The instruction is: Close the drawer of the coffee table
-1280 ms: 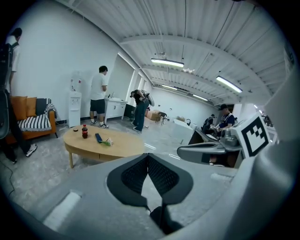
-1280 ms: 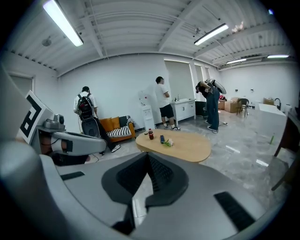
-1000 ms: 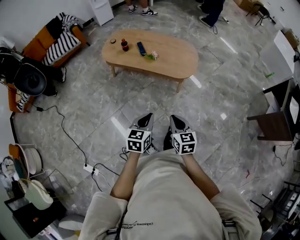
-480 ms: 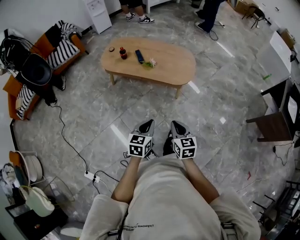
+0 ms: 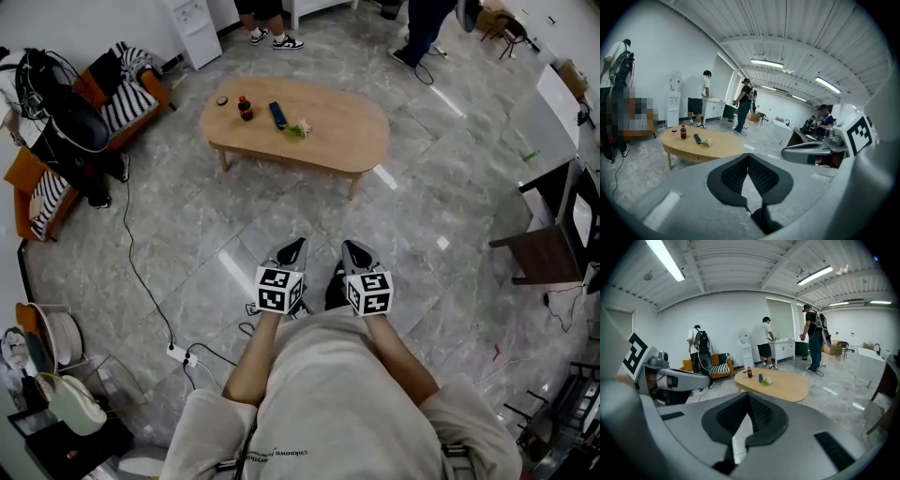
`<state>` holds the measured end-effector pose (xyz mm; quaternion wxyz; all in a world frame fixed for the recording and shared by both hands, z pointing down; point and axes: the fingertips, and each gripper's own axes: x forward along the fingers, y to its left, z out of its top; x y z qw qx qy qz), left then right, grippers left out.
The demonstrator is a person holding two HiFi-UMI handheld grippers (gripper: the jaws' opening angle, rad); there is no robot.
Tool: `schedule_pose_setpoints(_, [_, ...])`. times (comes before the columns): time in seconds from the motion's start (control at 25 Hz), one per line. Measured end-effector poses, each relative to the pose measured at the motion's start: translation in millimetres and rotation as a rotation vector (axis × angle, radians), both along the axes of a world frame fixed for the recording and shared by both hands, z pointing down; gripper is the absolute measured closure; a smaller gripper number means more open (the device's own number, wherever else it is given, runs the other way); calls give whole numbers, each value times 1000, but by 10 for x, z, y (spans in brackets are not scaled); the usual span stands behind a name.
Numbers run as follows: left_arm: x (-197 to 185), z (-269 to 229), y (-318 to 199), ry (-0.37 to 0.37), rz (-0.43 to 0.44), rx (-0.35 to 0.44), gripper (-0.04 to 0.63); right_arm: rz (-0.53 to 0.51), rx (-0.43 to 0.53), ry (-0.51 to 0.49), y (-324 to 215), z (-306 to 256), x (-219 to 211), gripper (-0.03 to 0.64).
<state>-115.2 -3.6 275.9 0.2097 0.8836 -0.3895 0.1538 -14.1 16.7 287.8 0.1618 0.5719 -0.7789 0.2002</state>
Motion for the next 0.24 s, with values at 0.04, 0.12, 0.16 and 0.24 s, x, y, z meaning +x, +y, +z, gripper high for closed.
schedule_pose_setpoints(0.04, [7,4,1,1,1,0,586,1,0,-1,-1,0,7,602])
schedule_pose_setpoints(0.12, [21,13,5,3,4,-3,586,4,-5,0,3,8,18,601])
schedule_pose_setpoints(0.16, [24,17,7,4,5,-4,586,7,-10,2,7,20,22,601])
schedule_pose_setpoints(0.24, [28,24,11,4,7,-6,586,15,-22,11,13,49,30,602])
